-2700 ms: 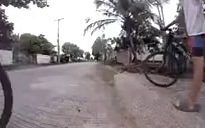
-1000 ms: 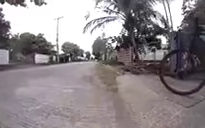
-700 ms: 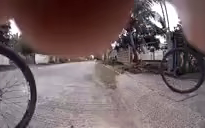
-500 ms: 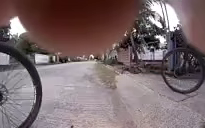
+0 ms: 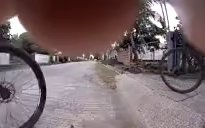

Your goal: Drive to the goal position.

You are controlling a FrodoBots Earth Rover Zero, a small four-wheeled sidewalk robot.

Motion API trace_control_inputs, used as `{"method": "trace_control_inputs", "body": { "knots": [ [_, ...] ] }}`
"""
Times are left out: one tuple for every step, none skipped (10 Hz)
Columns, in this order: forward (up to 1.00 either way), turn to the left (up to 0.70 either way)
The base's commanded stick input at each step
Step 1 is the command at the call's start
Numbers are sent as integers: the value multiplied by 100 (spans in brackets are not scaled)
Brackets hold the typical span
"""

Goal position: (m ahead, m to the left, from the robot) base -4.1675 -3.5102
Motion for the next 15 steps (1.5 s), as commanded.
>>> {"method": "trace_control_inputs", "body": {
  "knots": [
    [70, 27],
    [70, 27],
    [70, 27],
    [70, 27],
    [25, 10],
    [0, 0],
    [0, 0],
    [0, 0],
    [0, 0],
    [0, 0],
    [0, 0],
    [0, 0],
    [0, 0],
    [0, 0],
    [70, 0]
  ]
}}
